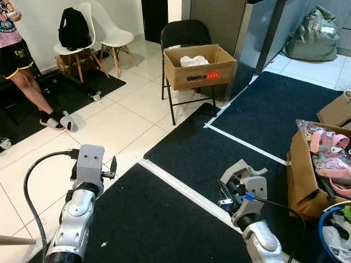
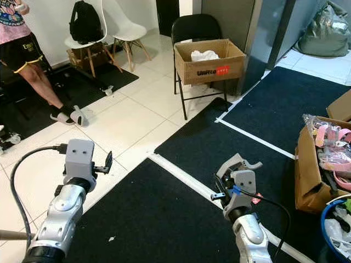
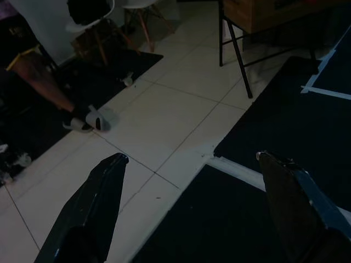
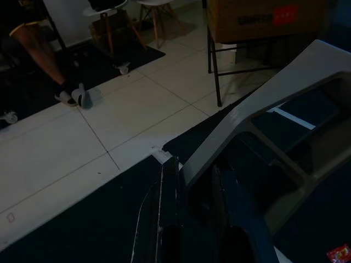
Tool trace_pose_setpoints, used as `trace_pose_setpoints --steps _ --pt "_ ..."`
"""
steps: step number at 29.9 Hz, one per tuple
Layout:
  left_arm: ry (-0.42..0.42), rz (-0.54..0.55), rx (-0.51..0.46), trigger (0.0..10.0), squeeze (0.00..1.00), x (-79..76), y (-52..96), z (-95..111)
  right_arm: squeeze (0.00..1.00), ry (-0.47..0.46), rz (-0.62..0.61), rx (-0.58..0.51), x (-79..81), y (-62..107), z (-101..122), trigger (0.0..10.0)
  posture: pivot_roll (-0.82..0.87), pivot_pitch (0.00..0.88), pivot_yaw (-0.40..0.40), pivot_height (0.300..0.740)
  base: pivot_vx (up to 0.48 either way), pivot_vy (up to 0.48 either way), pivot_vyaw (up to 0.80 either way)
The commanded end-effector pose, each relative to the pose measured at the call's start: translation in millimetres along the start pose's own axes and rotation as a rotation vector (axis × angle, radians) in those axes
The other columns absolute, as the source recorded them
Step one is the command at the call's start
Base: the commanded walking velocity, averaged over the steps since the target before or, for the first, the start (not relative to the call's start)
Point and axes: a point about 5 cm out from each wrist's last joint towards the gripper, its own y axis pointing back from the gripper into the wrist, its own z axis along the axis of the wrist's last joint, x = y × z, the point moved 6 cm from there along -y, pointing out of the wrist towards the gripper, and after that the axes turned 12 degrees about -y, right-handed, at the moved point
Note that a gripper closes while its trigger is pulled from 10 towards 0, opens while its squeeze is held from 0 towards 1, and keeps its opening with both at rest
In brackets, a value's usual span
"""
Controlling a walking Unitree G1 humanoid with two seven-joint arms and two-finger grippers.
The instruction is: Picking trash to rubbish bin
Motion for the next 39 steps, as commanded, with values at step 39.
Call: trace_pose_setpoints --steps 39 --pt "0.099 0.011 -0.029 10.0 0.00 -1.0 3.0 9 0.00 -0.074 0.091 -0.083 24.2 -31.4 19 10.0 0.01 0.027 0.024 0.740 0.000 0.000 0.00"
